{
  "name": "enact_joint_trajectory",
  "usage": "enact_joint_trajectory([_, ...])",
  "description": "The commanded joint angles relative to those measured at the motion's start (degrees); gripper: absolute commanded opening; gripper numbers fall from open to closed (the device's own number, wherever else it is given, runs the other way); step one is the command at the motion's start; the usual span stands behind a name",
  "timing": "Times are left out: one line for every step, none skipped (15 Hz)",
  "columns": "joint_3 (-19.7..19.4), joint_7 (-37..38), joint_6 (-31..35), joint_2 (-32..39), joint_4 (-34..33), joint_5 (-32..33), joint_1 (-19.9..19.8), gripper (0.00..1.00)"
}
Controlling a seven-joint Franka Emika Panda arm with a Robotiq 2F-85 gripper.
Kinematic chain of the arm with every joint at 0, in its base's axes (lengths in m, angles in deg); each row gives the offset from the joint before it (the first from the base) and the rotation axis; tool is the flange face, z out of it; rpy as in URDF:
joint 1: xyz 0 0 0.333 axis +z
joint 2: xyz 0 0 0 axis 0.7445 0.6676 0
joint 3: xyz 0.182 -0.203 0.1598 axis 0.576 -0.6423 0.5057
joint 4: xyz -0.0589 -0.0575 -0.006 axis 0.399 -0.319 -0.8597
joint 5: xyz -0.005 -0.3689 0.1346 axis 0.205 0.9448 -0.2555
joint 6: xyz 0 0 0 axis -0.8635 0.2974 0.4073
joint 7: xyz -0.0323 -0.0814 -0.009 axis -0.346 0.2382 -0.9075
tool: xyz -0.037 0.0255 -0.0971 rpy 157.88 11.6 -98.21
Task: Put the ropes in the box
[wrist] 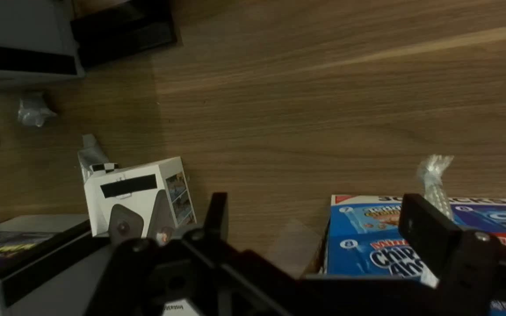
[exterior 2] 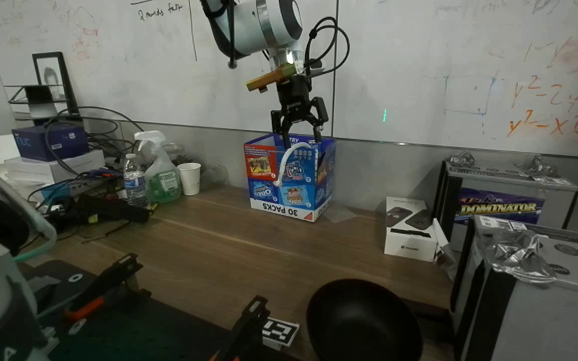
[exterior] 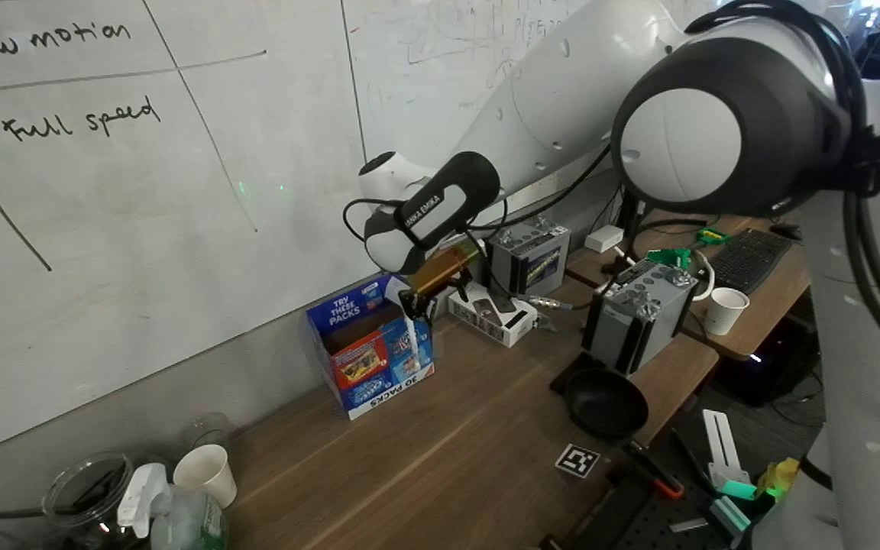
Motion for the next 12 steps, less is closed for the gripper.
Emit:
enact_joint_trajectory([1.41, -1.29, 3.47, -1.06, 4.04, 0.05, -2.73, 1.0])
enact_joint_trajectory([1.41, -1.58, 5.08, -0.7, 4.55, 0.03, -3.35, 1.0])
enact_joint_trajectory([1.49, -1.96, 7.73, -0.51, 5.51, -0.36, -4.16, 1.0])
enact_joint_trajectory([1.33, -1.93, 10.66, -0.18, 6.38, -0.35, -4.7, 1.0])
enact_joint_trajectory([1.61, -2.93, 13.44, 0.27, 7.0, -1.59, -5.86, 1.0])
enact_joint_trajectory([1.72, -3.64, 15.91, 0.71, 7.6, -2.39, -6.66, 1.0])
enact_joint_trajectory([2.02, -4.66, 18.91, 1.49, 8.28, -3.71, -7.81, 1.0])
enact_joint_trajectory([2.48, -6.09, 21.08, 2.03, 8.79, -5.33, -8.86, 1.0])
enact_joint_trajectory([3.24, -7.95, 23.26, 2.69, 9.29, -7.59, -10.16, 1.0])
enact_joint_trajectory([3.99, -9.75, 24.78, 3.43, 9.45, -9.59, -11.22, 1.0])
enact_joint_trajectory([5.0, -11.75, 26.16, 4.08, 9.57, -11.85, -12.4, 1.0])
enact_joint_trajectory([5.82, -13.45, 27.12, 4.78, 9.59, -13.63, -13.29, 1.0])
